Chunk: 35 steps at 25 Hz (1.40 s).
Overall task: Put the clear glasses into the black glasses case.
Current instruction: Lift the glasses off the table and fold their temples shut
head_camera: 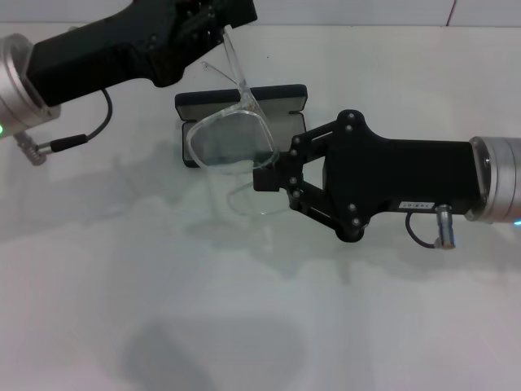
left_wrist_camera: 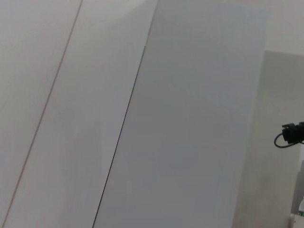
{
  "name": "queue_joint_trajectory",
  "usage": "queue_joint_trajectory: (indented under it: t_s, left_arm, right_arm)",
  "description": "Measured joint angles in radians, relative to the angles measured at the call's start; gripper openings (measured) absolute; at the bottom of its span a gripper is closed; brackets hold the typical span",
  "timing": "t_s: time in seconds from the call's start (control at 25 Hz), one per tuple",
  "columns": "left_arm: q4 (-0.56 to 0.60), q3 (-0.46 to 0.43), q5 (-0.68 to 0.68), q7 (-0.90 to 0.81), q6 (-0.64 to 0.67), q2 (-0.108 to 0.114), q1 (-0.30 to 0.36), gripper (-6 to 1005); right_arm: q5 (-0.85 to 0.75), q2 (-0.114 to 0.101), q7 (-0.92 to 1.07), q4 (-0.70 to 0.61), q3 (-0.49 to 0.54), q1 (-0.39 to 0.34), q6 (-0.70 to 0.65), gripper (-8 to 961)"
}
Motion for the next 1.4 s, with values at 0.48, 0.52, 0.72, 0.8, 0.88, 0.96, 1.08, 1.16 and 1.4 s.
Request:
queue_joint_trajectory:
  t_s: [0.48, 0.52, 0.72, 0.8, 0.88, 0.96, 1.08, 1.16, 1.4]
  left_arm:
    - [-0.012, 0.004, 0.103, -0.25, 0.004, 0.044, -0.037, 47]
    - [-0.012, 0.008, 0.111, -0.258, 0.004, 0.044, -0.038, 47]
    - [-0.009, 0.013, 0.12, -0.303, 0.012, 0.042, -0.041, 47]
    - [-0.007, 0.018, 0.121, -0.325, 0.015, 0.042, -0.045, 48]
    - [-0.007, 0.03, 0.123, -0.343, 0.017, 0.042, -0.049, 48]
    - [-0.006, 0.047, 0.127, -0.357, 0.018, 0.043, -0.055, 48]
    - [-0.006, 0.071, 0.136, -0.376, 0.018, 0.044, -0.065, 48]
    - [-0.006, 0.077, 0.14, -0.381, 0.018, 0.044, -0.07, 49]
    - [-0.005, 0.074, 0.138, -0.384, 0.019, 0.042, -0.073, 49]
  right_arm:
    - [0.011, 0.0, -0.027, -0.026, 0.005, -0.001, -0.008, 73]
    - [0.018, -0.001, -0.027, -0.029, 0.006, 0.001, -0.008, 72]
    - [0.03, 0.0, -0.029, -0.029, 0.018, 0.006, 0.001, 72]
    - [0.031, 0.0, -0.029, -0.029, 0.026, 0.006, 0.002, 72]
    - [0.033, 0.001, -0.029, -0.029, 0.03, 0.007, 0.003, 72]
    - [0.034, 0.001, -0.03, -0.029, 0.03, 0.008, 0.003, 72]
    - [0.036, 0.001, -0.03, -0.03, 0.031, 0.008, 0.007, 72]
    - [0.039, 0.001, -0.03, -0.029, 0.032, 0.008, 0.009, 72]
    - [0.042, 0.0, -0.03, -0.022, 0.032, 0.009, 0.01, 72]
